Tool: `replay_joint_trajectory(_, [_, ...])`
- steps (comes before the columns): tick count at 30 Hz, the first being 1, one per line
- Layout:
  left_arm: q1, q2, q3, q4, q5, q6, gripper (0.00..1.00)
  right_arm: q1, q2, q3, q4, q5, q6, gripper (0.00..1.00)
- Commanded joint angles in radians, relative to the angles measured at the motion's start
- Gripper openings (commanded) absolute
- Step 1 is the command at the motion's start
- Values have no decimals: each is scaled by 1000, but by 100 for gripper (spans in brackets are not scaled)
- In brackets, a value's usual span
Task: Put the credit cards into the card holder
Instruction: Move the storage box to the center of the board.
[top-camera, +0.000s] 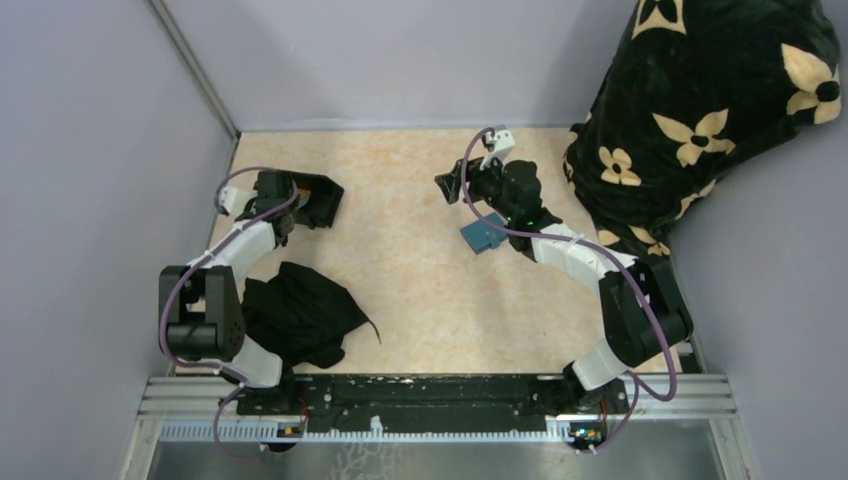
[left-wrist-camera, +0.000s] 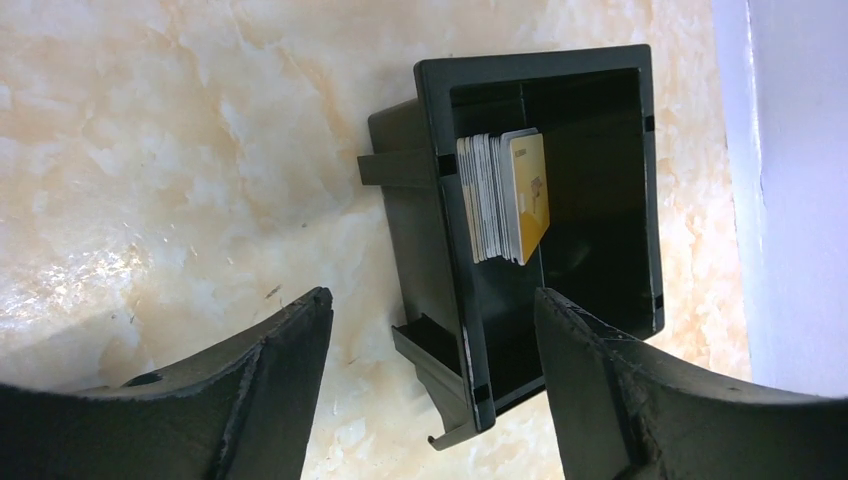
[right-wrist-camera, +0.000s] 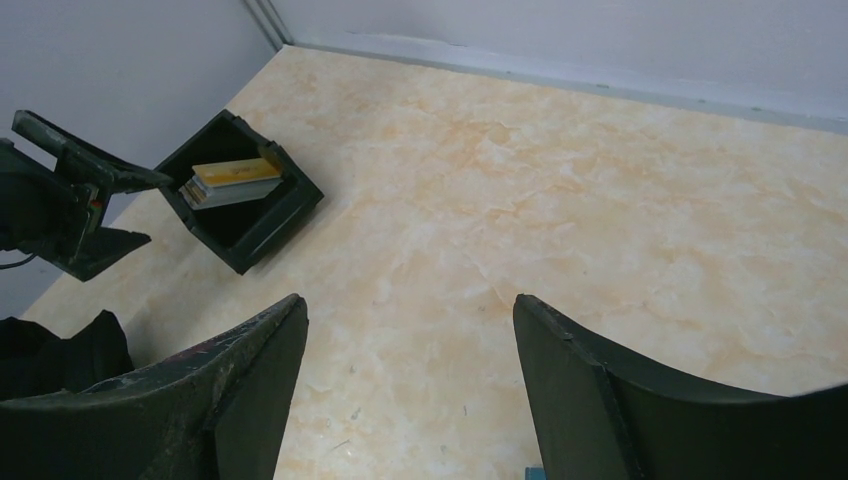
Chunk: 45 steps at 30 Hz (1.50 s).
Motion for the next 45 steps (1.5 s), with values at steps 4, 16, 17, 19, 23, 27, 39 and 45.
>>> replay_joint_trajectory(4, [9, 31, 38, 6, -18, -19, 73, 8, 16, 31, 55, -20, -3, 75])
replay_joint_trajectory(16, [10, 90, 60, 9, 5, -5, 64, 8, 27, 39, 56, -19, -2, 75])
replay_joint_trajectory(17, [10, 91, 61, 11, 5, -4, 63, 9, 28, 38, 54, -18, -2, 75])
replay_joint_trajectory(19, [9, 89, 62, 15, 9, 3, 57, 8, 29, 39, 55, -18, -2, 75])
replay_joint_trajectory(23, [10, 85, 64, 17, 19, 15, 50, 8, 30, 39, 55, -14, -1, 74])
replay_joint_trajectory(27, [9, 78, 59, 20, 38, 32, 40, 8, 33, 40, 56, -17, 4, 73])
replay_joint_trajectory(39, [8, 95, 89, 91, 240, 180, 4, 26, 39, 51, 25, -25, 7, 69])
replay_joint_trajectory(45, [-4, 129, 104, 120, 360, 218, 0, 35, 25, 41, 10, -28, 7, 68])
